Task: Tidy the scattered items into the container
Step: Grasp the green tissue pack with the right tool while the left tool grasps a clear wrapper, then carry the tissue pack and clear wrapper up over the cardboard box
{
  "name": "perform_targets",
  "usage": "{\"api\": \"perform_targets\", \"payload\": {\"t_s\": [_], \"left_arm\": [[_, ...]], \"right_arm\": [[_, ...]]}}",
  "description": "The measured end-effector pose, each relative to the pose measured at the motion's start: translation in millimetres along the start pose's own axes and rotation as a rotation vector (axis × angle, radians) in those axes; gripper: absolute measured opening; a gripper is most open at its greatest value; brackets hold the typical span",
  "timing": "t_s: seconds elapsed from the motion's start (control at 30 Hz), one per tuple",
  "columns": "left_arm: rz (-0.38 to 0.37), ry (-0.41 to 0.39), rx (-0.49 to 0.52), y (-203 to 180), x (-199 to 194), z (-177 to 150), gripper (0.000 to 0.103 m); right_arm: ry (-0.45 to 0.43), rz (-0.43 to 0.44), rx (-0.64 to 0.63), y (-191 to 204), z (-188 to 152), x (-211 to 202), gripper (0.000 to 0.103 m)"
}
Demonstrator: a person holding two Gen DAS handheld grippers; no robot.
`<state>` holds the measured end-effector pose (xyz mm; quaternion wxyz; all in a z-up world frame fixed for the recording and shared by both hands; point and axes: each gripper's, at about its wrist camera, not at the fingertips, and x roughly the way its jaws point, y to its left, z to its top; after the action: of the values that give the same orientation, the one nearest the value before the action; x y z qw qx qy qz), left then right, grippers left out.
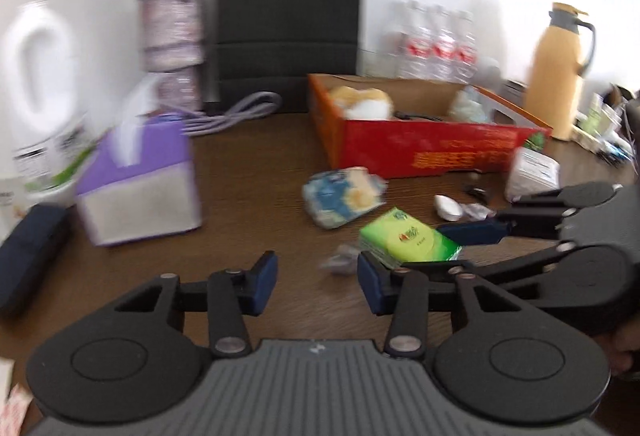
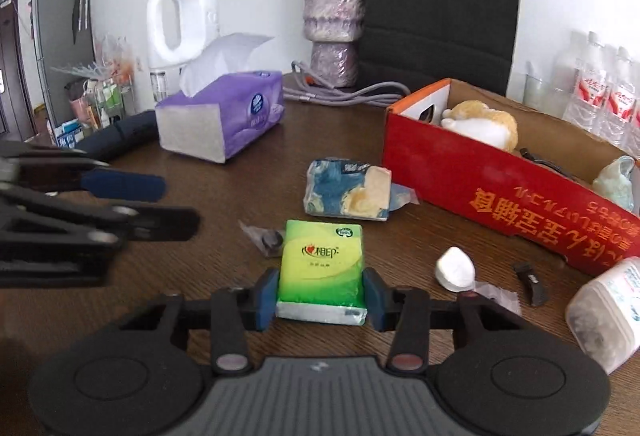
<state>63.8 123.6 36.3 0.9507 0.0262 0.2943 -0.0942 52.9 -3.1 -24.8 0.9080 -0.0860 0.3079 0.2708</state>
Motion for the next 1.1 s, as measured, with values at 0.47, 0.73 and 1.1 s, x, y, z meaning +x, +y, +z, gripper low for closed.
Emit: {"api": "perform_targets", "payload": {"t_s": [0.47,0.73,1.1], "left_arm": [[0.049,0.117,0.007,-24.8,43.9,3.4,0.017],[0.084,-0.11,-0.035,-79.4,-23.6,2.4,0.015],[0.08,-0.337,0.011,-164.4,-120.7,-18.3,0.015]], "right_arm": [[-0.034,-0.099,0.171,-56.4,-57.8,-101.0,0.043],[-0.068,-0.182,0.177,-59.7,-73.9,-124.6,0.043],[-0.243,-0.326,0.231,-55.2,-90.0,-206.3,0.043]]}}
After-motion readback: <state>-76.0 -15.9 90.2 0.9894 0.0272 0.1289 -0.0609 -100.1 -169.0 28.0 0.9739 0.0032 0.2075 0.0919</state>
